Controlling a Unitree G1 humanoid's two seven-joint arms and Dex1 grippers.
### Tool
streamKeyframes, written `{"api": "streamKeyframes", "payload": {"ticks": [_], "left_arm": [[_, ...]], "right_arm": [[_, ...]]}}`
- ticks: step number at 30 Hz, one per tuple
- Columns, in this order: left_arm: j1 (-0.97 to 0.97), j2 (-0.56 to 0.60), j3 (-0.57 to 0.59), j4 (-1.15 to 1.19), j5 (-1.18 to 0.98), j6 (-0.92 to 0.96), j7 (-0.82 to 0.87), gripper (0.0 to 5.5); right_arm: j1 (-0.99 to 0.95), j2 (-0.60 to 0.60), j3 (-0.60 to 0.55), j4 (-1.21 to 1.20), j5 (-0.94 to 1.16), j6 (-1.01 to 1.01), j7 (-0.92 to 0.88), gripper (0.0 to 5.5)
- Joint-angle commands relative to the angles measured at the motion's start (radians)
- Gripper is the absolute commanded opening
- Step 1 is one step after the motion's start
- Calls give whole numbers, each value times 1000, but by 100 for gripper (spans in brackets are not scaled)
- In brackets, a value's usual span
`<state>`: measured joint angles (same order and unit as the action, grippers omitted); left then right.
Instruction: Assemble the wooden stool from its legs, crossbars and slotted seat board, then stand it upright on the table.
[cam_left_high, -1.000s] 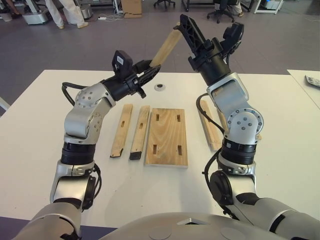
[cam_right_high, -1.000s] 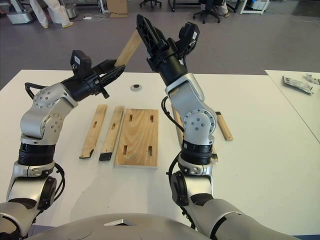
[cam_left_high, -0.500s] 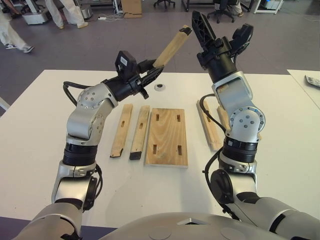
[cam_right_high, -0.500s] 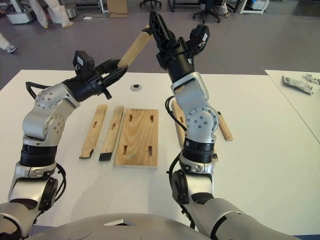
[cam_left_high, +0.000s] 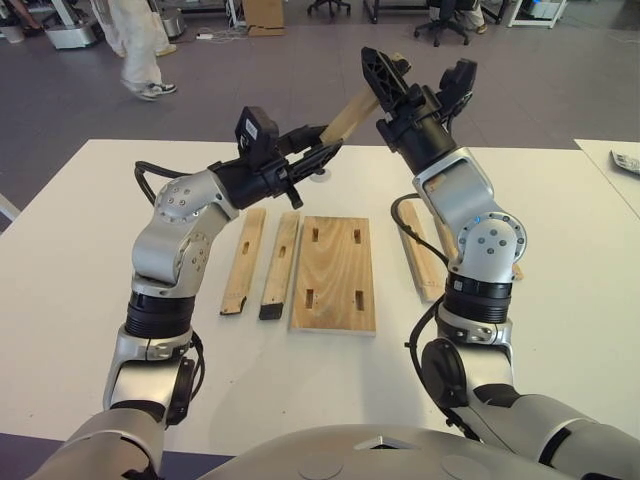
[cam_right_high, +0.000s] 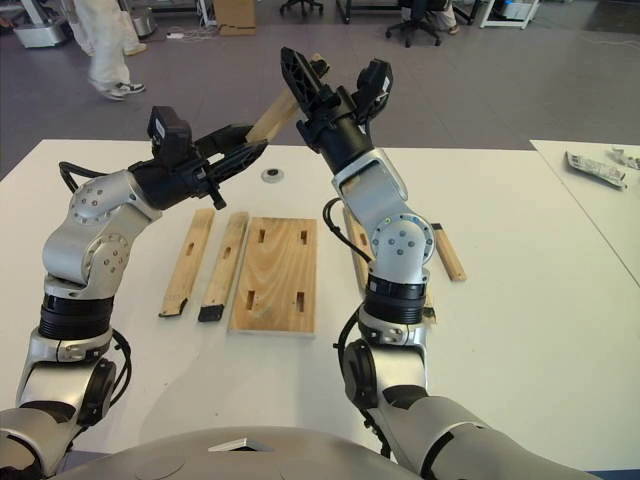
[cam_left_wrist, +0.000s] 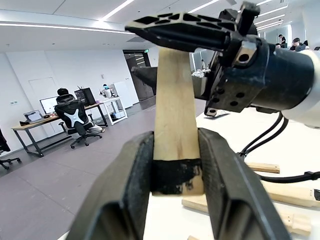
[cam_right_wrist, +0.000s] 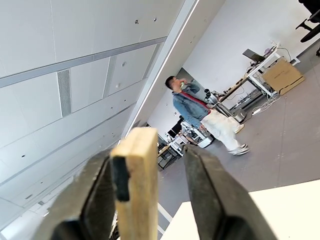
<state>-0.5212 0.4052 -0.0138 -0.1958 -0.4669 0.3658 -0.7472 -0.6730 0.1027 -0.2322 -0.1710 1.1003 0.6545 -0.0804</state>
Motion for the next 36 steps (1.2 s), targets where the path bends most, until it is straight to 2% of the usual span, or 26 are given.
{"api": "streamKeyframes", "payload": {"ticks": [1,7,12,13,14,18,22,24,26,36], "left_arm": [[-13,53,8,52,55,-55,-30,129],[-14,81,-16,87,104,-120,-74,129],[10,57,4,93,84,-137,-62,129],[16,50,23,103,72,-146,-55,166],[22,45,38,114,69,-160,-47,181],[142,38,134,115,73,-165,45,247],[296,-7,164,-16,83,-147,158,249],[350,-47,167,-65,102,-146,235,249],[366,-62,156,-82,120,-150,274,249],[349,-74,116,-83,135,-157,298,249]], "right_arm": [[14,-12,3,-30,42,37,-17,152],[38,-32,-1,-9,82,89,-49,43],[45,-50,-11,-4,90,85,-53,42],[46,-63,-9,-10,60,72,-56,42],[48,-78,-4,-16,20,56,-58,42],[152,-209,39,-78,-303,-66,-69,42],[390,-321,130,-170,-604,-127,-85,42],[507,-317,155,-195,-677,-139,-85,42],[538,-290,160,-164,-688,-144,-62,42],[434,-252,147,46,-768,-250,35,42]]}}
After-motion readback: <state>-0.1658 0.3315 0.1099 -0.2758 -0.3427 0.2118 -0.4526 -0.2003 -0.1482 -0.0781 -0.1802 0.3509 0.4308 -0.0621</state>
